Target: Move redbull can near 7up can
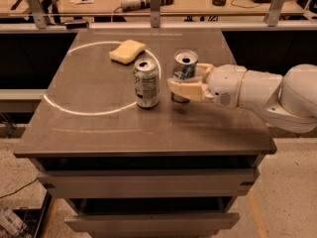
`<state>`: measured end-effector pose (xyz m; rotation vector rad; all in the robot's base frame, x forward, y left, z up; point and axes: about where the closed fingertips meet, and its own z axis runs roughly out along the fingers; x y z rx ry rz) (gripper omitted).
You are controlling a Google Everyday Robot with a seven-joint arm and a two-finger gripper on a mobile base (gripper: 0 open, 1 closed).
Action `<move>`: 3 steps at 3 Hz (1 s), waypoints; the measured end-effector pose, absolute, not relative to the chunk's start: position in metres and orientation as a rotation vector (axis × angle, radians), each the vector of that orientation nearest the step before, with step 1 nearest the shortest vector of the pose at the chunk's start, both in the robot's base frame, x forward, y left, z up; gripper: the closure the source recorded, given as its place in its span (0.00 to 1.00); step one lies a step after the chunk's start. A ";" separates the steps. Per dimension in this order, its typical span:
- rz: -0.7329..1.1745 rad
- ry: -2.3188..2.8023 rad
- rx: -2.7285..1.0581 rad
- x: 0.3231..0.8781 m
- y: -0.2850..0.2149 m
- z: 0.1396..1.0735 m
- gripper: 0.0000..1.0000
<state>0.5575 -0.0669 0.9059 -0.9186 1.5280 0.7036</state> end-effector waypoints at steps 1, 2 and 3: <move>0.697 1.505 -0.930 0.562 -0.056 0.895 1.00; 0.694 1.513 -0.951 0.564 -0.049 0.885 1.00; 0.696 1.511 -0.954 0.563 -0.046 0.886 0.82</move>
Offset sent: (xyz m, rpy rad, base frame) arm 0.0097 0.0202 -0.0351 -0.0447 -0.0032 0.0204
